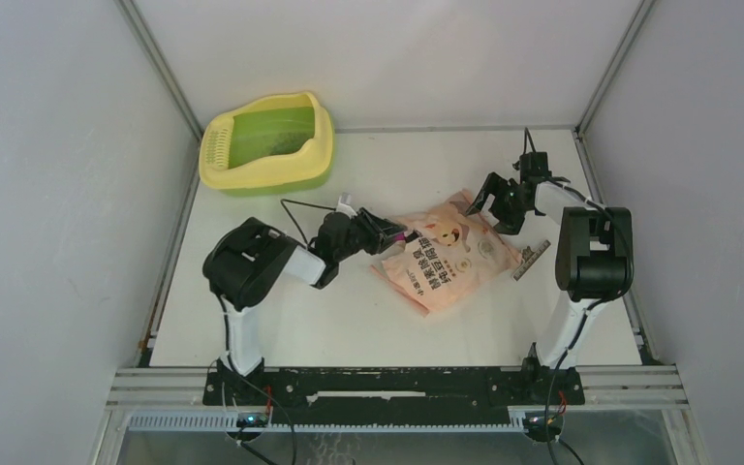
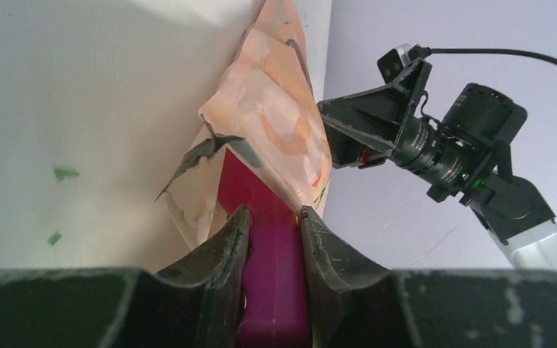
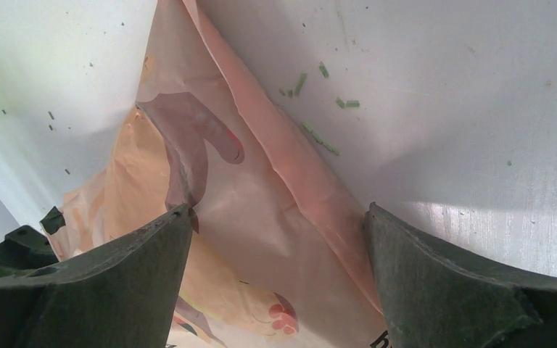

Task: Fill the litter box with clean litter
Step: 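Scoop the cat litter from the cat litter bag.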

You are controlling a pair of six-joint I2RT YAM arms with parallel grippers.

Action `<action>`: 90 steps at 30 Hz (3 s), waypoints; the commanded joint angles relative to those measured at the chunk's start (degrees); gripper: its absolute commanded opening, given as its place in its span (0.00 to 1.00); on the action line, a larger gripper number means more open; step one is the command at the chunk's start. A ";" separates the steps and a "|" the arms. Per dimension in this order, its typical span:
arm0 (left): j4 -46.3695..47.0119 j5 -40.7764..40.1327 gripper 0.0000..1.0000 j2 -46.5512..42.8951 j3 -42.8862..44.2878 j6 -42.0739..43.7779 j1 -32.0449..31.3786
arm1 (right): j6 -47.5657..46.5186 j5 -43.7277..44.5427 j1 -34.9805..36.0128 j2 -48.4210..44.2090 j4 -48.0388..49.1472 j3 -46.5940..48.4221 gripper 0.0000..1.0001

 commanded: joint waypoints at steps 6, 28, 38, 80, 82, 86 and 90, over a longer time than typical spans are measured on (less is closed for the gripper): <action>28.69 2.48 0.04 8.29 -1.04 -7.64 -0.66 | 0.95 -1.91 0.81 -0.68 1.48 0.86 0.95; 32.28 12.88 0.03 -7.65 -22.33 -6.40 11.68 | 0.60 -3.45 0.47 -5.06 0.50 0.80 0.95; 32.45 15.29 0.03 -11.26 -31.73 -2.48 18.14 | 0.28 -3.43 0.89 -5.20 0.34 0.80 0.95; 10.05 -2.26 0.03 -3.73 -9.98 0.40 2.74 | 1.10 4.59 -0.42 -1.53 -0.03 1.38 0.92; 8.78 -3.61 0.03 -3.00 -8.43 0.51 1.76 | 1.02 4.96 -0.12 -1.33 0.00 1.14 0.92; 8.07 -5.79 0.02 -0.68 -5.71 0.26 0.42 | 1.24 4.07 0.51 -1.27 0.94 0.37 0.92; 5.54 -8.13 0.03 1.42 -2.61 -0.05 -0.74 | 1.39 3.26 1.26 -0.42 1.05 0.38 0.92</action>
